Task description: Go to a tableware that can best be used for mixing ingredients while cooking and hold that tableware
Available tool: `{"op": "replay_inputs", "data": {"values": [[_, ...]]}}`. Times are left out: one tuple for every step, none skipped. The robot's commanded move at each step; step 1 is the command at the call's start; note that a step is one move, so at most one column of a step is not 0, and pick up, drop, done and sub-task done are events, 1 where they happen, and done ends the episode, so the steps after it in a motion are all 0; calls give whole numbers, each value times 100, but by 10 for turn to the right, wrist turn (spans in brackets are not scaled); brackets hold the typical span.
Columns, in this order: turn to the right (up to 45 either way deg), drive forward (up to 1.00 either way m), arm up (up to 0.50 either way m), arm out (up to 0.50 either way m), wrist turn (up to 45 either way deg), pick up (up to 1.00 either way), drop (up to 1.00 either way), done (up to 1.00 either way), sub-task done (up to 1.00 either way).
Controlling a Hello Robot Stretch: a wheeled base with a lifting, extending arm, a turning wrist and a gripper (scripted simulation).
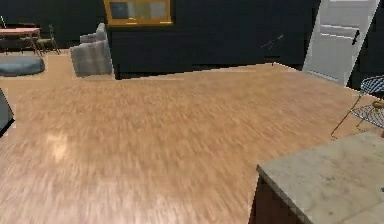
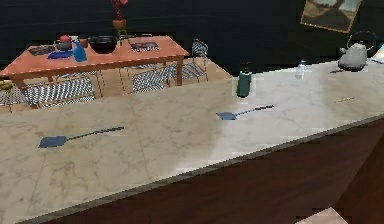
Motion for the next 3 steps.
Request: {"op": "replay_inputs", "data": {"values": [[0,60,0,0,0,0,0,0,0],[210,0,0,0,0,0,0,0,0],[0,20,0,0,0,0,0,0,0]]}}
